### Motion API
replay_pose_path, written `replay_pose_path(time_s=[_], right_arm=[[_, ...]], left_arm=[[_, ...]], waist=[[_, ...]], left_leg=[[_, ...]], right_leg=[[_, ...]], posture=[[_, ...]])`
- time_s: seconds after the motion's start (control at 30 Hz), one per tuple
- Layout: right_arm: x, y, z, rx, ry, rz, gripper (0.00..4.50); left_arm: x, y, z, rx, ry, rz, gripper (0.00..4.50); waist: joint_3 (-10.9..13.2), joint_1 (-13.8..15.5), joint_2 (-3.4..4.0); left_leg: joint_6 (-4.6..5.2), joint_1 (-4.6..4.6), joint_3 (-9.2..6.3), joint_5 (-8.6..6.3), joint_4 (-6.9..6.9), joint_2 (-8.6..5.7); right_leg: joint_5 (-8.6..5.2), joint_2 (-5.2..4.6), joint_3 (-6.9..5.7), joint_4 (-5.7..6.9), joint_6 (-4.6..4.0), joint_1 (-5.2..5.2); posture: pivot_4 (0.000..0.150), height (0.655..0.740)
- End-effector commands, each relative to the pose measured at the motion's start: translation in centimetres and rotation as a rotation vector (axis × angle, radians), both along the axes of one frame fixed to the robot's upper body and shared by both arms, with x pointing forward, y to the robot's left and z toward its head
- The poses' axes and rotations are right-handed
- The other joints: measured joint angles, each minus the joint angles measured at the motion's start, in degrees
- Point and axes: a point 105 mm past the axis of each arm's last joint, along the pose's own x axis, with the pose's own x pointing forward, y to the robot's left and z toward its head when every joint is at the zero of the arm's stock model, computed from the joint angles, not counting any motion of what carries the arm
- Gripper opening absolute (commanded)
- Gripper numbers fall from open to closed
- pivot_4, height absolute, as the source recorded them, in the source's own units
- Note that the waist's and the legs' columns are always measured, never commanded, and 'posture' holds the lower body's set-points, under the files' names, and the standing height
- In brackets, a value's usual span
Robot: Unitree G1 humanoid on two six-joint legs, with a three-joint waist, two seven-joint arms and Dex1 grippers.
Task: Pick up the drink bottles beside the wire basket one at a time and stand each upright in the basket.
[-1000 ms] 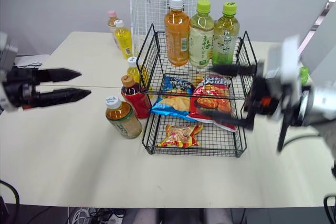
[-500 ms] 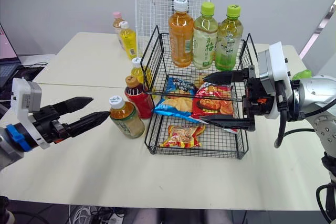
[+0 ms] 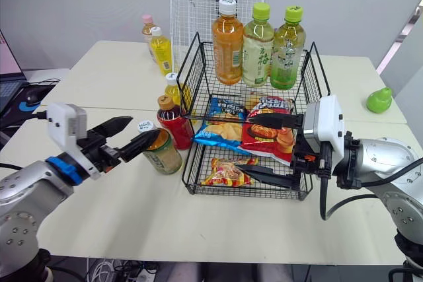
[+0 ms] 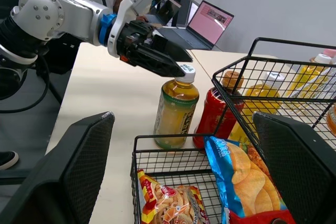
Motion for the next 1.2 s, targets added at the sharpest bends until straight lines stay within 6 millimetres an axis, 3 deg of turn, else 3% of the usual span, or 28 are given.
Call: replay_pose_path(time_s=[0.03, 0.23, 0.33, 0.6, 0.77, 0.9, 1.07, 1.2], right_arm=[[-0.1, -0.1, 0.8, -0.004, -0.061, -0.037, 4.50], [0.0, -0.2, 1.0, -0.002, -0.065, -0.035, 4.50], [0.0, -0.2, 1.2, 0.005, -0.068, -0.033, 4.50], [0.4, -0.1, 1.5, 0.039, -0.110, -0.051, 4.50], [0.5, 0.0, 1.9, 0.063, -0.139, -0.051, 4.50], [-0.2, -0.2, 2.1, 0.051, -0.124, 0.000, 4.50], [0.0, -1.1, 2.3, 0.022, -0.105, -0.018, 4.50], [-0.1, -2.1, 2.7, 0.005, -0.091, -0.037, 4.50]], left_arm=[[0.6, -0.7, 0.7, 0.033, -0.067, 0.045, 4.46], [1.1, -1.7, 0.1, 0.033, -0.077, 0.096, 4.46], [1.2, -1.5, -0.3, 0.021, -0.063, 0.124, 3.91], [1.6, -0.8, -0.7, 0.017, -0.044, 0.132, 1.37], [1.1, 0.0, -0.2, 0.042, -0.055, 0.086, 1.36], [0.2, 0.7, 1.7, 0.068, -0.076, -0.036, 1.36], [0.0, 2.0, 6.5, 0.123, -0.078, -0.192, 1.36], [-0.7, 1.9, 10.7, 0.128, -0.059, -0.320, 1.36]], waist=[[0.00, 0.00, 0.00], [0.00, 0.00, 0.00], [0.00, 0.00, 0.00], [0.00, -0.01, 0.00], [0.00, -0.04, 0.00], [0.02, -0.13, 0.00], [0.11, 0.06, -0.10], [0.12, 0.00, -0.09]], left_leg=[[0.00, 0.00, 0.00, 0.00, 0.00, 0.00], [0.00, -0.01, 0.02, 0.00, -0.05, -0.01], [0.00, -0.01, 0.03, 0.00, -0.07, -0.01], [0.00, 0.00, 0.03, 0.00, -0.09, -0.01], [-0.01, 0.01, 0.05, 0.00, -0.21, 0.00], [-0.01, 0.01, 0.08, 0.00, -0.35, 0.02], [-0.03, -0.02, 0.06, 0.02, -0.57, 0.04], [-0.02, -0.06, 0.17, 0.01, -0.69, -0.02]], right_leg=[[0.00, 0.01, 0.00, -0.01, 0.00, 0.00], [0.00, 0.00, 0.03, -0.07, 0.00, -0.01], [0.00, 0.02, 0.04, -0.07, 0.01, -0.02], [-0.03, 0.02, 0.04, -0.10, 0.05, -0.02], [-0.04, 0.02, 0.05, -0.15, 0.04, -0.05], [-0.05, 0.02, 0.06, -0.20, 0.01, -0.12], [-0.10, 0.04, -0.01, -0.27, -0.06, -0.27], [-0.11, -0.06, 0.03, -0.50, -0.05, -0.26]], posture=[[0.150, 0.7360], [0.150, 0.7360], [0.150, 0.7360], [0.150, 0.7360], [0.150, 0.7360], [0.150, 0.7360], [0.150, 0.7360], [0.150, 0.7360]])
